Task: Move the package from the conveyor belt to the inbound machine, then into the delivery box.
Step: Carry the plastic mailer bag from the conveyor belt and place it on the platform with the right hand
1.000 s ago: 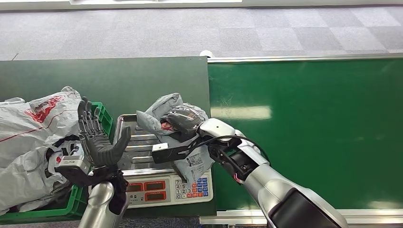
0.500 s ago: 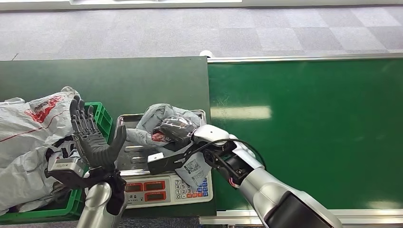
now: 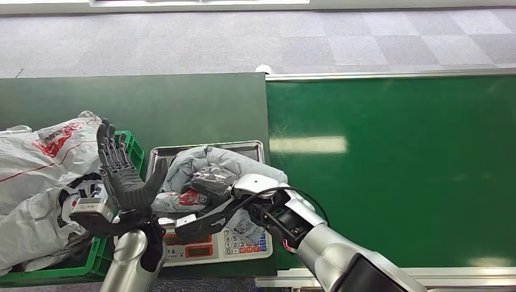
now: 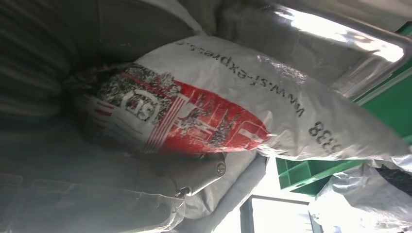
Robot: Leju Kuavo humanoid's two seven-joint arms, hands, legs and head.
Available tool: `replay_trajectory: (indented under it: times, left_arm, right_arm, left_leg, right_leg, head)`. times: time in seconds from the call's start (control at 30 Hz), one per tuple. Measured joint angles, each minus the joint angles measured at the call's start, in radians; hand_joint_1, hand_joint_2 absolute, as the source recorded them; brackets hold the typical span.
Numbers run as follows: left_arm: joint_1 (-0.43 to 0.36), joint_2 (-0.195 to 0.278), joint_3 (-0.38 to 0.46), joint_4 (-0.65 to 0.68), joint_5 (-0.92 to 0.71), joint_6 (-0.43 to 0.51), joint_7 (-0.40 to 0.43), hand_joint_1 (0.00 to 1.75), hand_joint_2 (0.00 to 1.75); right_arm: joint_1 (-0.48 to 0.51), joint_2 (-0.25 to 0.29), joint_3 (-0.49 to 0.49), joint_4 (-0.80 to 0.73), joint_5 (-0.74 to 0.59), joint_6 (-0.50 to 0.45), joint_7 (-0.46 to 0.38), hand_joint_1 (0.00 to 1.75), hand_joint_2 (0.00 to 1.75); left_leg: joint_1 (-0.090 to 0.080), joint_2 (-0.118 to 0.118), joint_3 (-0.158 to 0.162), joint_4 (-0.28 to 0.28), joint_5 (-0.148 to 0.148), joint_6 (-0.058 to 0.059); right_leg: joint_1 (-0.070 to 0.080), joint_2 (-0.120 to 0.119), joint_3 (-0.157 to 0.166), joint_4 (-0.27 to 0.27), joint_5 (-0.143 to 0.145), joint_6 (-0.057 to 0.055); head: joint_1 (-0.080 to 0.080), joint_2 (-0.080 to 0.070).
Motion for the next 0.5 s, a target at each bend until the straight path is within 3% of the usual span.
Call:
replay_trajectory:
  times: [0.03, 0.3, 0.5]
  left_arm:
    - [0.0, 0.0, -0.002, 0.001, 0.0, 0.0, 0.0, 0.0, 1.75]
    - [0.0, -0.001, -0.006, 0.002, -0.011, 0.017, 0.0, 0.0, 1.75]
    - [0.003, 0.0, -0.004, 0.002, -0.014, 0.018, 0.0, 0.0, 1.75]
  right_arm:
    - [0.002, -0.001, 0.0, 0.0, -0.006, -0.001, -0.001, 0.0, 1.75]
    - [0.023, -0.014, 0.002, 0.001, -0.075, -0.053, -0.013, 0.0, 1.75]
    - [0.062, -0.029, -0.067, -0.038, -0.281, -0.073, -0.151, 0.0, 1.75]
  left_leg:
    - [0.0, 0.0, 0.0, 0.0, 0.0, 0.0]
    - [0.0, 0.0, 0.0, 0.0, 0.0, 0.0]
    - [0.0, 0.0, 0.0, 0.0, 0.0, 0.0]
  right_leg:
    - [0.0, 0.0, 0.0, 0.0, 0.0, 0.0]
    - [0.0, 0.0, 0.0, 0.0, 0.0, 0.0]
    - [0.0, 0.0, 0.0, 0.0, 0.0, 0.0]
  head:
    - [0.0, 0.0]
    - [0.0, 0.0]
    - [0.0, 0.0]
